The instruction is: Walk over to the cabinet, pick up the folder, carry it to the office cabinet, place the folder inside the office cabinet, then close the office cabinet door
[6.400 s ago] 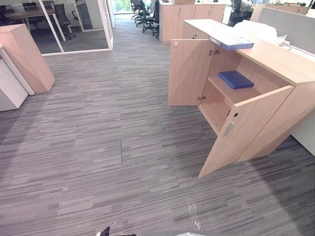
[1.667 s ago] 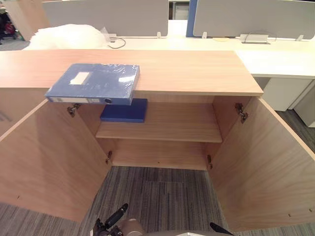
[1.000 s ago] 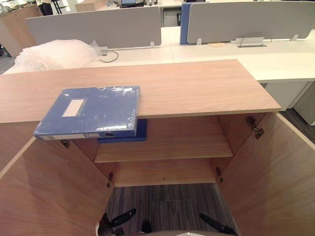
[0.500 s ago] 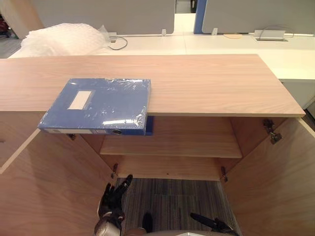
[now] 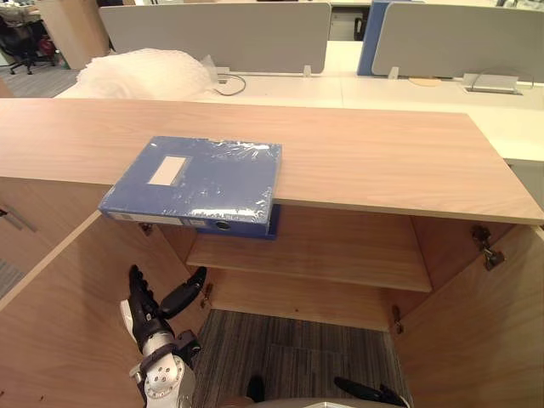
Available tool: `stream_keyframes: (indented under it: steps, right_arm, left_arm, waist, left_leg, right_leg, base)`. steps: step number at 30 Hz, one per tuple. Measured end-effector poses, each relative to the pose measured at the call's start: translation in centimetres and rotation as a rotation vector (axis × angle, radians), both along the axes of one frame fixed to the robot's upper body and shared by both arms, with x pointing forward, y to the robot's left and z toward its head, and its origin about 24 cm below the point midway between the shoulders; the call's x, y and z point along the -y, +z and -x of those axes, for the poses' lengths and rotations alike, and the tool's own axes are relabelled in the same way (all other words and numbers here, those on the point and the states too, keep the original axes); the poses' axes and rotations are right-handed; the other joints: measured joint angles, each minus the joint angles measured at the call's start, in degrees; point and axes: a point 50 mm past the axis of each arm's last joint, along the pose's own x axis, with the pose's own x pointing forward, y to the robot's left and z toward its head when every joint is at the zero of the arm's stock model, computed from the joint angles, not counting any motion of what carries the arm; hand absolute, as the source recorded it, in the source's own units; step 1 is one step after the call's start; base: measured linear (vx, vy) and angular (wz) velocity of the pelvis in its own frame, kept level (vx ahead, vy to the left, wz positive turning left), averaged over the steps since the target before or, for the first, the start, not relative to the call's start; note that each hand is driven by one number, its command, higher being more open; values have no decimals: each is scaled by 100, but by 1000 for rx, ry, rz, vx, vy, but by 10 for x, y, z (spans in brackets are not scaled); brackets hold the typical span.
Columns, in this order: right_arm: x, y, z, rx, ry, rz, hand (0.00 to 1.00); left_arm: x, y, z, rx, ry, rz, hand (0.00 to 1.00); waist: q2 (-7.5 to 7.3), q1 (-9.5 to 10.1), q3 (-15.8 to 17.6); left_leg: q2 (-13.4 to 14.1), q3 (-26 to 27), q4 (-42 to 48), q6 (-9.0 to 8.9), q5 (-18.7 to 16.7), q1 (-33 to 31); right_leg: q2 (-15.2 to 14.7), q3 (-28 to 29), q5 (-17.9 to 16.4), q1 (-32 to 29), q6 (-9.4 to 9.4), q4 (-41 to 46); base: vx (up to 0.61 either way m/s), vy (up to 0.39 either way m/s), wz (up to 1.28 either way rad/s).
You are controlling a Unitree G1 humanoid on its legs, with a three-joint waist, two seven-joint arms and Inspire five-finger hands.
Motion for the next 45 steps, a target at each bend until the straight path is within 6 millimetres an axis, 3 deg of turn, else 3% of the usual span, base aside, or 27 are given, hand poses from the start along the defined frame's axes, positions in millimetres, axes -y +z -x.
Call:
stream_keyframes:
  steps: [12, 19, 32, 45]
  right_arm:
    - [-4, -2, 7, -26, -7, 12, 100]
    - [-5, -3, 10, -54, 17, 26, 100]
    - [0, -4, 9, -63, 50, 51, 100]
    - [1, -4, 8, -67, 52, 48, 100]
  left_arm:
    - [-17, 44, 7, -64, 237, -529, 100]
    - [-20, 51, 9, -167, 276, -770, 100]
    - [-16, 56, 5, -227, 231, -950, 100]
    - [-22, 87, -9, -132, 142, -1177, 100]
  waist:
    - [-97, 98, -210]
    - [-86, 118, -368]
    - [23, 114, -384]
    - [26, 86, -392]
  left_leg:
    - [-1, -35, 0, -9, -12, -35]
    - [-6, -78, 0, -14, 55, -122]
    - [21, -109, -1, -40, 181, -225]
    - [77, 26, 1, 7, 234, -252]
  right_leg:
    - [14, -21, -1, -11, -2, -15]
    - [32, -21, -15, -71, -27, -39]
    - [103, 4, -70, -86, -120, -217]
    - [121, 166, -49, -180, -143, -211]
  base:
    - [0, 1, 0]
    - [-9, 9, 2]
    - [-34, 9, 1]
    - [-7, 3, -5]
